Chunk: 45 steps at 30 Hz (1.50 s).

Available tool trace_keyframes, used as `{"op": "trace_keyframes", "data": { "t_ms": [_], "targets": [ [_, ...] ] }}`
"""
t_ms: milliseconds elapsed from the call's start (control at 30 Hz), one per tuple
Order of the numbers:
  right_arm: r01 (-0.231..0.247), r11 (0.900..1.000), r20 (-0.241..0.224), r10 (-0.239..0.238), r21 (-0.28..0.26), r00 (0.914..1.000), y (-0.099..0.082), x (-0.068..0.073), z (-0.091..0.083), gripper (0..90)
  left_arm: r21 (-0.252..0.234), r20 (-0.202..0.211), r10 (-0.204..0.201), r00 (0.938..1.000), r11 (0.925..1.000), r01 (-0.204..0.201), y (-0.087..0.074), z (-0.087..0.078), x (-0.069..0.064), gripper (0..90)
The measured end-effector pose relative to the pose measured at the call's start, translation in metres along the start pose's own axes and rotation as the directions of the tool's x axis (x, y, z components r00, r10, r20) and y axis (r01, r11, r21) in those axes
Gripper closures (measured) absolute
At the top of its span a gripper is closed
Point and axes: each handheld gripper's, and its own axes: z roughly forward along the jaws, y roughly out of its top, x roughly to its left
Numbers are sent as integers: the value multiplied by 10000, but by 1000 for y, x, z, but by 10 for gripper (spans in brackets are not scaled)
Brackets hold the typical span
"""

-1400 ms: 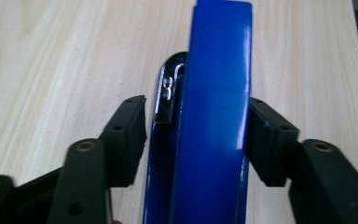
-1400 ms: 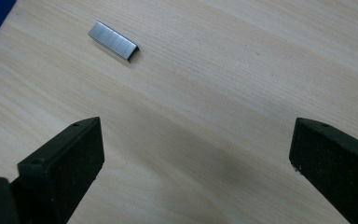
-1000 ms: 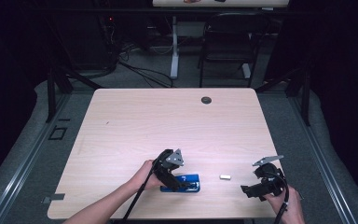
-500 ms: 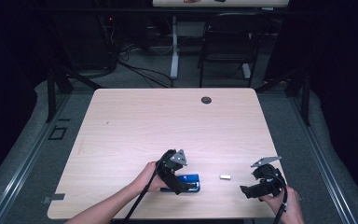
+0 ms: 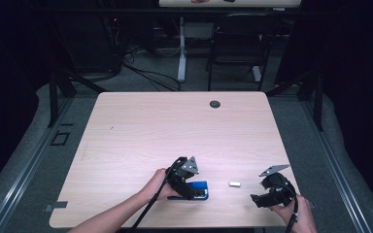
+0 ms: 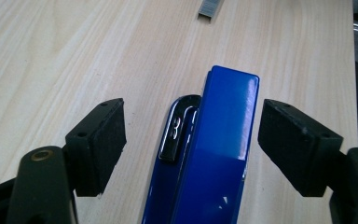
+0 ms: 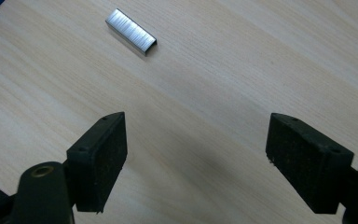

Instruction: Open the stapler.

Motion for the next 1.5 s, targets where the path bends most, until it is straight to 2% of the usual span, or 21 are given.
{"op": "trace_keyframes", "data": {
  "t_ms": [67, 133, 267, 333, 400, 467, 500, 533, 600, 667, 733, 800, 833, 1000, 1067, 1267, 1300, 1400, 1500],
  "targets": [
    [9, 10000, 102, -9, -6, 9999, -2, 0, 0, 201, 36, 81, 60, 9999, 10000, -60, 2, 1, 0, 260],
    [-88, 10000, 16, 88, 30, 10000, -4, 0, -1, 201, -43, 268, 114, 9996, 9999, -113, 4, 3, 0, 283],
    [-217, 9995, 108, 215, 213, 9997, -12, -2, -4, 204, 16, 360, 308, 9989, 9995, -308, 8, 8, -3, 320],
    [-269, 9995, 110, 267, 179, 9996, -13, -2, -4, 203, 64, 634, 383, 9973, 9992, -388, 9, 11, -3, 332],
    [-313, 9993, 150, 310, 181, 9994, -15, -2, -5, 205, 155, 508, 468, 9976, 9987, -476, 11, 13, -4, 347],
    [-362, 9992, 182, 359, 180, 9992, -17, -1, -6, 208, 36, 715, 529, 9960, 9986, -533, 12, 13, -4, 401],
    [-450, 9990, 133, 449, 75, 9989, -18, -1, -5, 209, 59, 652, 613, 9960, 9981, -618, 13, 13, -4, 416],
    [-373, 9991, 183, 370, 190, 9991, -20, -1, -7, 209, 71, 647, 668, 9957, 9977, -674, 13, 13, -5, 457],
    [-417, 9991, 175, 415, 106, 9990, -21, -1, -7, 209, 14, 863, 782, 9932, 9969, -786, 14, 14, -6, 482],
    [-379, 9992, 285, 375, 160, 9989, -22, -1, -9, 209, 153, 891, 1002, 9910, 9947, -1019, 15, 16, -8, 558],
    [-461, 9988, 248, 457, 149, 9986, -23, -1, -10, 210, 258, 771, 1102, 9909, 9933, -1125, 16, 16, -10, 587],
    [-457, 9989, 286, 454, 109, 9986, -24, -1, -10, 212, 217, 733, 1032, 9920, 9942, -1050, 16, 15, -8, 631],
    [-464, 9988, 315, 459, 151, 9985, -24, -1, -10, 214, 125, 829, 1024, 9913, 9945, -1038, 15, 14, -7, 632],
    [-473, 9986, 345, 465, 232, 9983, -21, -1, -8, 221, 23, 677, 1331, 9888, 9910, -1336, 15, 10, -10, 640],
    [-446, 9987, 216, 441, 241, 9988, -19, -1, -8, 222, -121, 701, 1405, 9876, 9901, -1400, 15, 5, -9, 643],
    [-390, 9990, 305, 384, 216, 9988, -16, 0, -7, 224, -557, 930, 1317, 9869, 9903, -1270, 12, -5, -5, 646],
    [-385, 9989, 196, 380, 251, 9991, -16, 0, -7, 224, -616, 941, 1323, 9867, 9900, -1269, 12, -6, -5, 647],
    [-294, 9993, 292, 286, 244, 9992, -13, 1, -6, 233, -762, 926, 1487, 9845, 9870, -1419, 11, -10, -5, 649],
    [-240, 9995, 143, 237, 199, 9996, -12, 3, -5, 238, -850, 916, 1580, 9832, 9850, -1503, 11, -13, -5, 653]
  ]
}}
